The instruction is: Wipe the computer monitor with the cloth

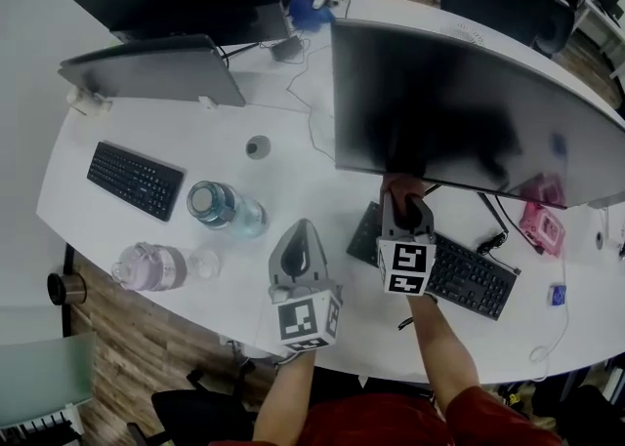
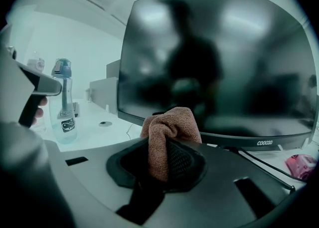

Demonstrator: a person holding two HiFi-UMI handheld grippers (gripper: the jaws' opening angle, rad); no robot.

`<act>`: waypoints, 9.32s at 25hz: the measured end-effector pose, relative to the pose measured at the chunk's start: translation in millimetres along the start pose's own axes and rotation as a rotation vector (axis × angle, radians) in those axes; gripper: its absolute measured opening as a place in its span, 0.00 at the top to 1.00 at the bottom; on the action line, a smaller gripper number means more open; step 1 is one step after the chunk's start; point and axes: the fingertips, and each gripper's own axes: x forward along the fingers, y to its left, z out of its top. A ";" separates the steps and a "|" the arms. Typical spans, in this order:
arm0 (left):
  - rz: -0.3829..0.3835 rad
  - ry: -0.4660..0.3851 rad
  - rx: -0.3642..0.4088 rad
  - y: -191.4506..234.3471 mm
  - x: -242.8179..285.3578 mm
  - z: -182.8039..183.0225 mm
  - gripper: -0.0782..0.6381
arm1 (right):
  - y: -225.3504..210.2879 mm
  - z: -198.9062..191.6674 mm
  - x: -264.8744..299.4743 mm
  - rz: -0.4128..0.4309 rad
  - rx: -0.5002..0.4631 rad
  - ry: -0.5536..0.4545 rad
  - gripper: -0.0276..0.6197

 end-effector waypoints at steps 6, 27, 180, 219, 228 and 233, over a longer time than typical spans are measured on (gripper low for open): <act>0.044 0.001 -0.007 21.1 -7.6 -2.5 0.86 | 33.9 5.7 13.6 0.066 -0.017 -0.007 0.84; 0.114 0.001 0.027 56.0 -19.5 -4.7 0.86 | 103.3 27.5 35.0 0.188 -0.043 -0.039 0.84; -0.574 -0.183 0.198 -442.8 16.5 81.6 0.86 | -408.0 236.4 -270.1 -0.502 -0.126 -0.600 0.84; -0.632 -0.094 0.219 -509.6 35.7 22.7 0.86 | -471.7 131.2 -258.0 -0.531 -0.073 -0.480 0.84; -0.620 -0.050 0.226 -507.7 40.2 0.3 0.86 | -473.5 81.2 -237.5 -0.515 -0.037 -0.386 0.84; -0.609 -0.026 0.229 -505.0 45.1 -12.9 0.86 | -472.3 52.4 -225.2 -0.499 -0.005 -0.329 0.84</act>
